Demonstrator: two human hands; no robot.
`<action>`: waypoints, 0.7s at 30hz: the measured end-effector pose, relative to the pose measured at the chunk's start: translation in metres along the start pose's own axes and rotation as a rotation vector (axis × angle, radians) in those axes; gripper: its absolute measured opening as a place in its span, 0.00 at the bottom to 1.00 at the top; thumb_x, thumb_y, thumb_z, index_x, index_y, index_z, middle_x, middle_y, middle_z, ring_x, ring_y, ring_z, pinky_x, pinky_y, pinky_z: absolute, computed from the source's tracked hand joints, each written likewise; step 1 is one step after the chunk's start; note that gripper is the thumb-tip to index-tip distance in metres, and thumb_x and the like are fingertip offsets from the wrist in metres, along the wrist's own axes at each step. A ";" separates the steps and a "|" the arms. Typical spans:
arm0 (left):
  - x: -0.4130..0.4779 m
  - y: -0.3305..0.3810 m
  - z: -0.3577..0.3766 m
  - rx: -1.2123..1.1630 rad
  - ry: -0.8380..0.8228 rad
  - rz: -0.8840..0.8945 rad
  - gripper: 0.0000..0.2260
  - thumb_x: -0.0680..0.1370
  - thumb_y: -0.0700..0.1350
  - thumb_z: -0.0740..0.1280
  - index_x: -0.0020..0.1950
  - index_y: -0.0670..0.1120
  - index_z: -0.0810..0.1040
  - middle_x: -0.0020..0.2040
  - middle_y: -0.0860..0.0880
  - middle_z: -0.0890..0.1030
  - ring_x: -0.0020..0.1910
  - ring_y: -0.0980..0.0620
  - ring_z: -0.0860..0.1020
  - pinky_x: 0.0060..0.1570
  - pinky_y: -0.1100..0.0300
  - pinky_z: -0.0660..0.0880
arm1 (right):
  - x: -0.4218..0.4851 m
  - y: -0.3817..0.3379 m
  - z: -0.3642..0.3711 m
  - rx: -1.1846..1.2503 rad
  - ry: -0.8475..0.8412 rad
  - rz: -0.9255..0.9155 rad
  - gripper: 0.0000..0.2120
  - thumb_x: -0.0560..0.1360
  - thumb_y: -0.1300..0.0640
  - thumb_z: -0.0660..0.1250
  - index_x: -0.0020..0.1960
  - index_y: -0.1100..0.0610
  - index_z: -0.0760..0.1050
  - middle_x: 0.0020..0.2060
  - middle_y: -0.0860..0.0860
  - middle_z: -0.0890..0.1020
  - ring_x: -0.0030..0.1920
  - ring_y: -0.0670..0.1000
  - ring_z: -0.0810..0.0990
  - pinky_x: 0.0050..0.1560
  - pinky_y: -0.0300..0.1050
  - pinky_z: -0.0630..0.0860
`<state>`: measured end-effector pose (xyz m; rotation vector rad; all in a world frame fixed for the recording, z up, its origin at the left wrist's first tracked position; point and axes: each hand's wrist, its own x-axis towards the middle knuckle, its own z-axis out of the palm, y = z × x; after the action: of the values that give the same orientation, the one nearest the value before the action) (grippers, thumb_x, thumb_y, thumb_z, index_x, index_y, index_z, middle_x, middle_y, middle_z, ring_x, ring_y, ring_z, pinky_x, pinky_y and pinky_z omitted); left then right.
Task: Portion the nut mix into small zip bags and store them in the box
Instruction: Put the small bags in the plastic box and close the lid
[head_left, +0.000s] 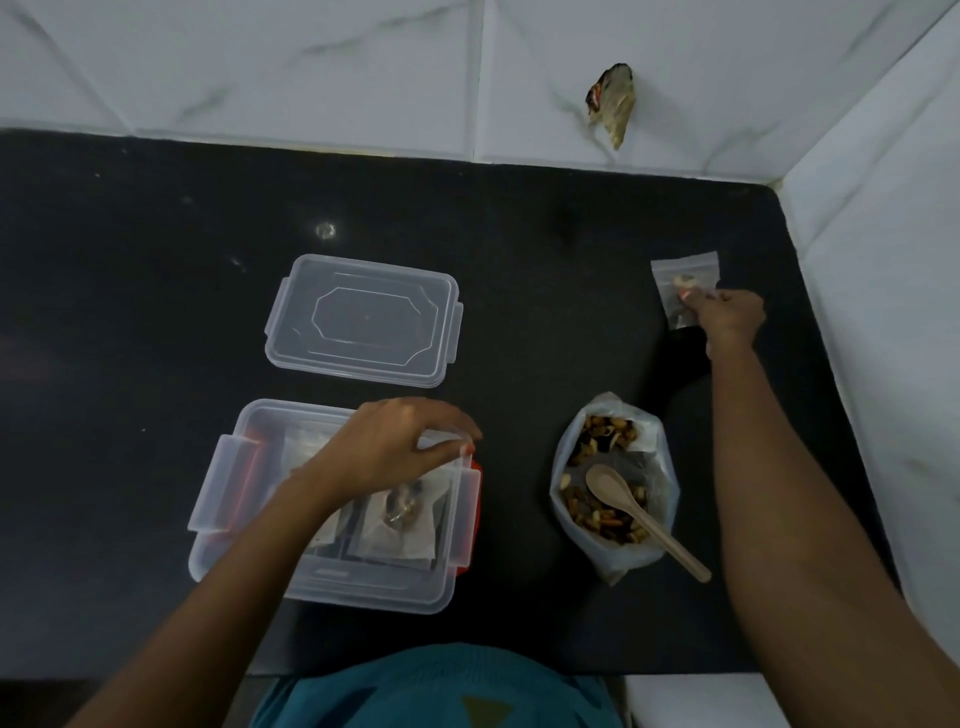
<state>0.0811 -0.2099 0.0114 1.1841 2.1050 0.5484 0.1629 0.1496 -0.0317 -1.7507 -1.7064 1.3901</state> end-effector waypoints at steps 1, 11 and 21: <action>0.000 0.000 0.000 0.001 0.000 0.002 0.12 0.77 0.51 0.63 0.59 0.53 0.77 0.60 0.55 0.78 0.59 0.57 0.75 0.59 0.63 0.69 | -0.005 -0.002 -0.001 0.044 -0.016 0.017 0.16 0.70 0.58 0.72 0.56 0.60 0.75 0.43 0.50 0.79 0.41 0.44 0.78 0.36 0.34 0.73; -0.001 0.003 -0.001 0.031 0.019 0.045 0.11 0.78 0.51 0.63 0.58 0.52 0.77 0.59 0.55 0.78 0.58 0.58 0.76 0.58 0.62 0.71 | -0.080 -0.011 -0.009 0.443 -0.208 0.123 0.06 0.72 0.60 0.70 0.48 0.55 0.75 0.43 0.50 0.80 0.41 0.43 0.78 0.42 0.35 0.75; -0.003 0.003 -0.003 0.019 0.027 0.102 0.11 0.79 0.49 0.62 0.59 0.50 0.76 0.60 0.53 0.78 0.60 0.55 0.75 0.60 0.58 0.70 | -0.213 -0.007 0.002 0.490 -0.396 0.091 0.05 0.72 0.57 0.70 0.47 0.55 0.77 0.43 0.49 0.82 0.41 0.44 0.79 0.37 0.34 0.72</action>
<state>0.0819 -0.2114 0.0160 1.3079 2.0854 0.5949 0.1978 -0.0400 0.0587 -1.3545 -1.2976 2.0917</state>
